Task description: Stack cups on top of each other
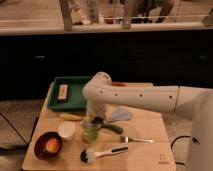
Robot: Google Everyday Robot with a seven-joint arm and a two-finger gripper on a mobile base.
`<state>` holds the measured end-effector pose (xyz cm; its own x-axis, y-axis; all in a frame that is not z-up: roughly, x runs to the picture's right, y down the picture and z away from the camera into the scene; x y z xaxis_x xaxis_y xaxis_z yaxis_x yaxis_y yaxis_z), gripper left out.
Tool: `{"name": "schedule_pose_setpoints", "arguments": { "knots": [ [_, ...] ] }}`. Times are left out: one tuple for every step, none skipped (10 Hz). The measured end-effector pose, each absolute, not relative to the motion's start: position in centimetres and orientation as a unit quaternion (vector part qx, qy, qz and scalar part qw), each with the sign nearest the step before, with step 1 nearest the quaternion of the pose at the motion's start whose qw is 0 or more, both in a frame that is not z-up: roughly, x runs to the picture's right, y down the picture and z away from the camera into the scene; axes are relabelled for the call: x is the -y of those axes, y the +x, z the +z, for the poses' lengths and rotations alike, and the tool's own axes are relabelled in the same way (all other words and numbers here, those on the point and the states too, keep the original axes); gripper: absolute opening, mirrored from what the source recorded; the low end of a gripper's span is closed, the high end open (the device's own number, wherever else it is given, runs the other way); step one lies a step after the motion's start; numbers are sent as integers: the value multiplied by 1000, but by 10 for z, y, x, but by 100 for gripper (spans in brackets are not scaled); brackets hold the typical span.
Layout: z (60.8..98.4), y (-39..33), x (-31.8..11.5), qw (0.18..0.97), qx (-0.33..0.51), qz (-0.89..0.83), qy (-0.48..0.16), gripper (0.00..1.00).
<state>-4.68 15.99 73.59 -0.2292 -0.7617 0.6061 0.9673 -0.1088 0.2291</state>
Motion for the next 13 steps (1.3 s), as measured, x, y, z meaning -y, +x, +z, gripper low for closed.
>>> {"name": "schedule_pose_setpoints", "arguments": {
  "knots": [
    [732, -49, -155, 596, 300, -726, -168, 0],
    [728, -55, -150, 592, 301, -729, -166, 0],
    [725, -57, -147, 588, 299, -733, -167, 0],
    [720, -61, -141, 585, 299, -736, -164, 0],
    [716, -62, -138, 583, 298, -738, -166, 0],
    [712, -64, -133, 581, 296, -739, -166, 0],
    [710, -64, -130, 580, 294, -741, -167, 0],
    [708, -63, -128, 580, 292, -742, -168, 0],
    [707, -63, -128, 579, 291, -742, -170, 0],
    [705, -62, -127, 578, 291, -743, -172, 0],
    [703, -61, -128, 575, 294, -743, -176, 0],
    [701, -62, -130, 571, 297, -744, -179, 0],
    [701, -63, -130, 570, 298, -744, -180, 0]
  ]
}}
